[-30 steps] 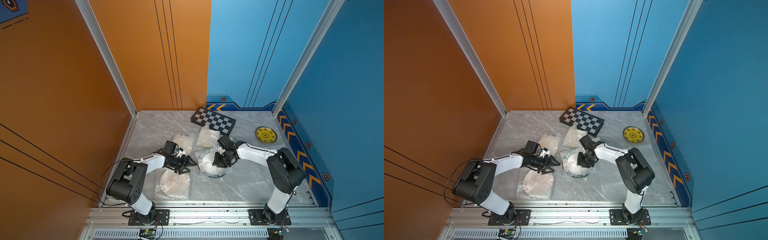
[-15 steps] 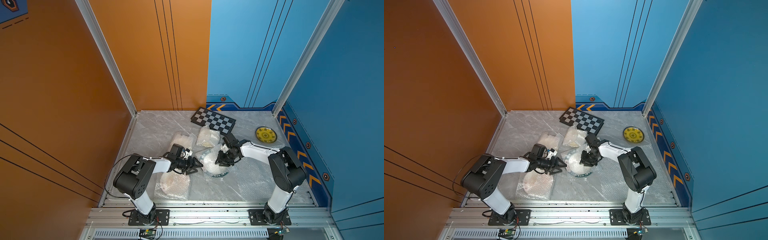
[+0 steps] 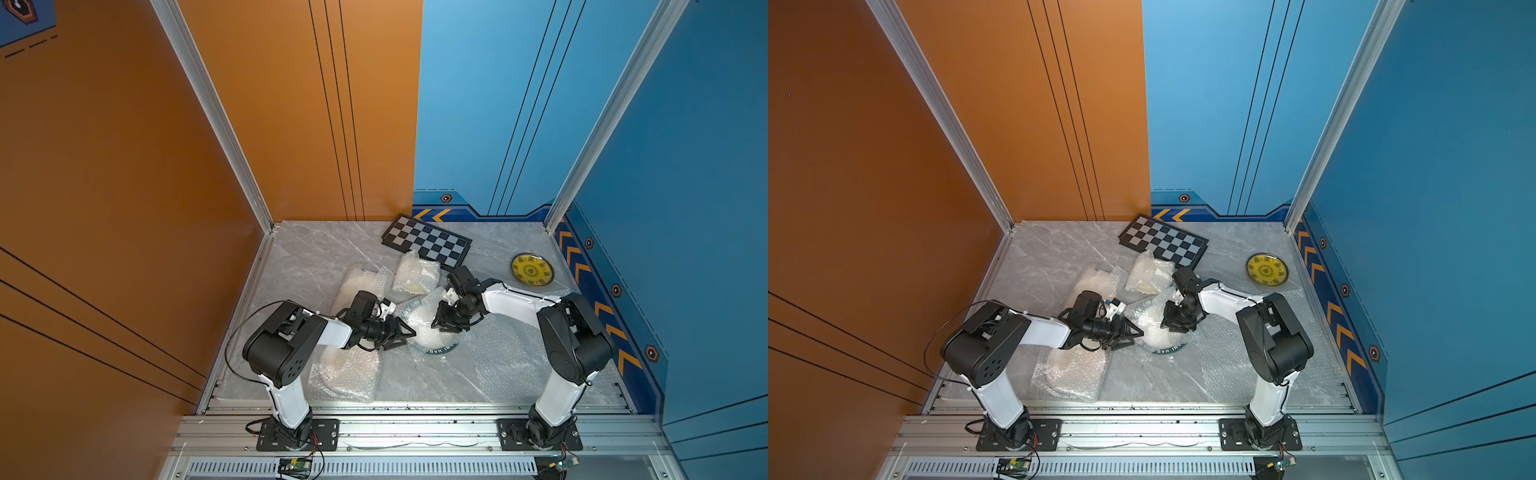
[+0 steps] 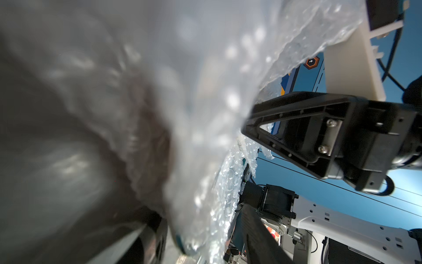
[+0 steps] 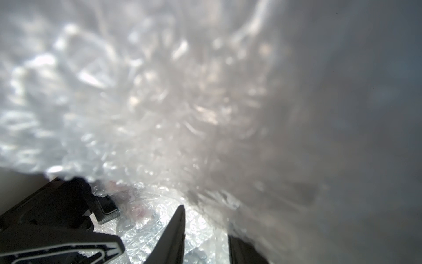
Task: Unpack dinner plates from bubble wrap
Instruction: Unwrap the bubble wrap at the center of the board.
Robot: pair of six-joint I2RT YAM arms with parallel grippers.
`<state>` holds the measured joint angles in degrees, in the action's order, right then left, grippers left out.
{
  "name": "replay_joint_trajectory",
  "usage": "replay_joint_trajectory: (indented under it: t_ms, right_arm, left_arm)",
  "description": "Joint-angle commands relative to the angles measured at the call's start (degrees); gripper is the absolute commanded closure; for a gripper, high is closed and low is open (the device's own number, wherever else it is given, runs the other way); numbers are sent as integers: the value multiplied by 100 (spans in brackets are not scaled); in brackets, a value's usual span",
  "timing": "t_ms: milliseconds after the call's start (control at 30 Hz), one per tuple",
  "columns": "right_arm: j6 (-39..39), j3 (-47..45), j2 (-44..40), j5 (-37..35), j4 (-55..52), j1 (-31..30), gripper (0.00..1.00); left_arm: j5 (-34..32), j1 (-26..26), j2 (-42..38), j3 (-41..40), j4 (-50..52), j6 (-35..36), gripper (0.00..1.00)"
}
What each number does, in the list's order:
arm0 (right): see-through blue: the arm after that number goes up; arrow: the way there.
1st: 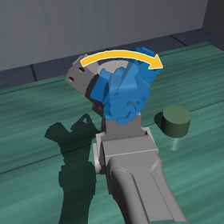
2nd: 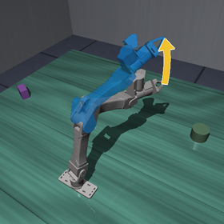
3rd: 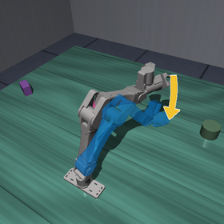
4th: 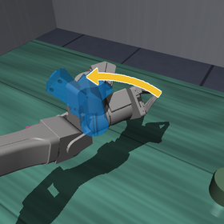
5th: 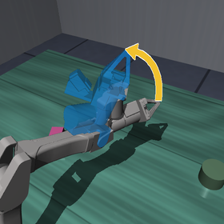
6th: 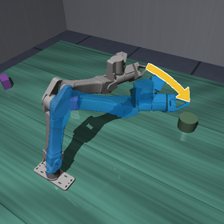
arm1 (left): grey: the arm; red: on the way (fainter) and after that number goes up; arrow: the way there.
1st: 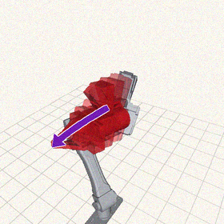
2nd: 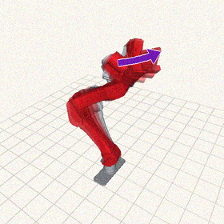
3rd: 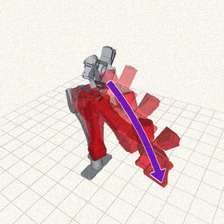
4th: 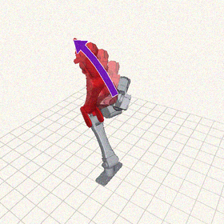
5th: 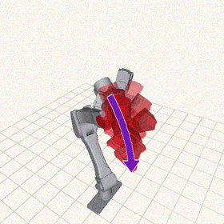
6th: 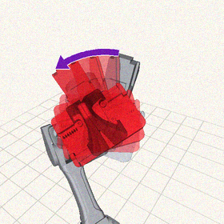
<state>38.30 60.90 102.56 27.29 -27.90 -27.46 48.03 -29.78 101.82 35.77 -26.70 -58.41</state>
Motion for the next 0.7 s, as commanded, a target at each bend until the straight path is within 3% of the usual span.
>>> replay_joint_trajectory:
  t_ms: [0, 667]
  right_arm:
    - [-165, -207, 170, -498, -462, 127, 66]
    - [-118, -448, 97, -452, -260, 22, 66]
  left_arm:
    - [-170, -37, 18, -92, -161, -168, 52]
    - [-145, 276, -661, -450, -160, -367, 69]
